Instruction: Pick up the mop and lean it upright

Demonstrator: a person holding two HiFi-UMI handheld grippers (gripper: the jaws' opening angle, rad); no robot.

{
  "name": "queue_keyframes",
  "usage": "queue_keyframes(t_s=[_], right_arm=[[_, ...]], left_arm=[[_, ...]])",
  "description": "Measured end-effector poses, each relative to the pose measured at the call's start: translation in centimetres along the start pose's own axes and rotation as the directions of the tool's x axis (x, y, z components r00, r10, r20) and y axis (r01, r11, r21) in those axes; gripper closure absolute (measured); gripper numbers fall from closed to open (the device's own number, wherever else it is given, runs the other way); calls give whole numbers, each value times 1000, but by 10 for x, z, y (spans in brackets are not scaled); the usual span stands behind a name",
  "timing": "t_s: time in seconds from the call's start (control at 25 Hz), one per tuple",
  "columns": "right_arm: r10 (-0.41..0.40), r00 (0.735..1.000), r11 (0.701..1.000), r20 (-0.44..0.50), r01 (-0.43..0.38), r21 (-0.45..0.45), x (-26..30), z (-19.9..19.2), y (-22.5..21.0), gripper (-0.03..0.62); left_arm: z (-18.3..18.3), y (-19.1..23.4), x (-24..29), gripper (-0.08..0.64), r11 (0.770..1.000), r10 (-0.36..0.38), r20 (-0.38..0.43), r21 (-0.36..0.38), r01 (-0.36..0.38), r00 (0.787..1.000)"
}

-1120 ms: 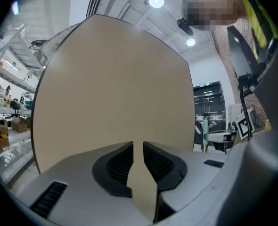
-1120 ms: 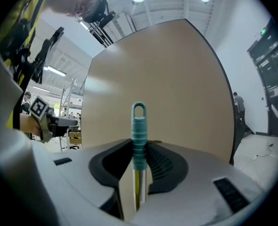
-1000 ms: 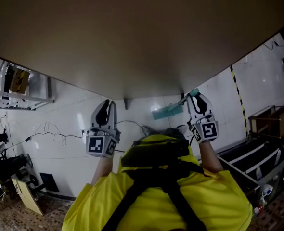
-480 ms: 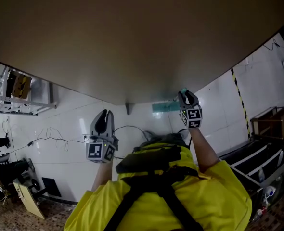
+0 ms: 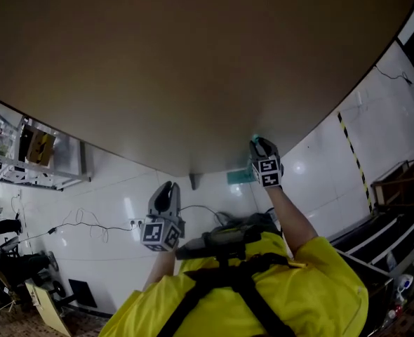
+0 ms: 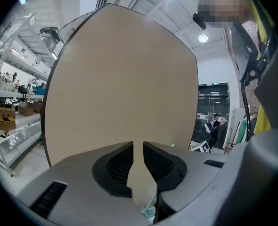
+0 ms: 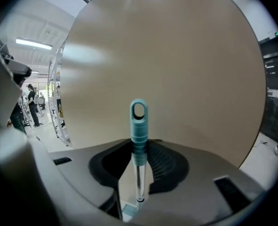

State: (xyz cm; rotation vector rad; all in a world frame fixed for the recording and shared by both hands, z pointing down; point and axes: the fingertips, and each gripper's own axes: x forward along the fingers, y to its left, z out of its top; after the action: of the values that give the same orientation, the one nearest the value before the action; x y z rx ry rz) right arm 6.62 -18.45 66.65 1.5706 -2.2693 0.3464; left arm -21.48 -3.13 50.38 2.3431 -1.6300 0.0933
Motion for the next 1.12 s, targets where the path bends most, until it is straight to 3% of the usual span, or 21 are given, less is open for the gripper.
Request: queue_keyframes(t_s=[0.12,0.28,0.4,0.72,0.88,1.12], right_arm=[[-4,1000,1000,-10,4,24,7,4,1,423],[3,1000,1000,-3,-3,22,13,9,1,422],[-10,1000,1000,17,10,24,11,18,2,339],[23,996,1000,91,-22,-14,-19,57,1,339],[24,979,1000,203,-26,8,-91,100,7,338],[73,931,996,357,-88,28,-209,158,15,341]], left_arm=[[-2,2,2,489,1000,4,-18,-6,-4,1000],[-13,-4,12,489,1000,-29,-68,-8,29,997],[-21,-6,15,489,999,-48,-92,-10,47,995],[-20,-3,27,489,999,-34,-63,-15,33,997],[-3,-8,30,489,999,-26,-22,18,26,999],[24,-23,31,489,998,-58,28,-9,58,998]])
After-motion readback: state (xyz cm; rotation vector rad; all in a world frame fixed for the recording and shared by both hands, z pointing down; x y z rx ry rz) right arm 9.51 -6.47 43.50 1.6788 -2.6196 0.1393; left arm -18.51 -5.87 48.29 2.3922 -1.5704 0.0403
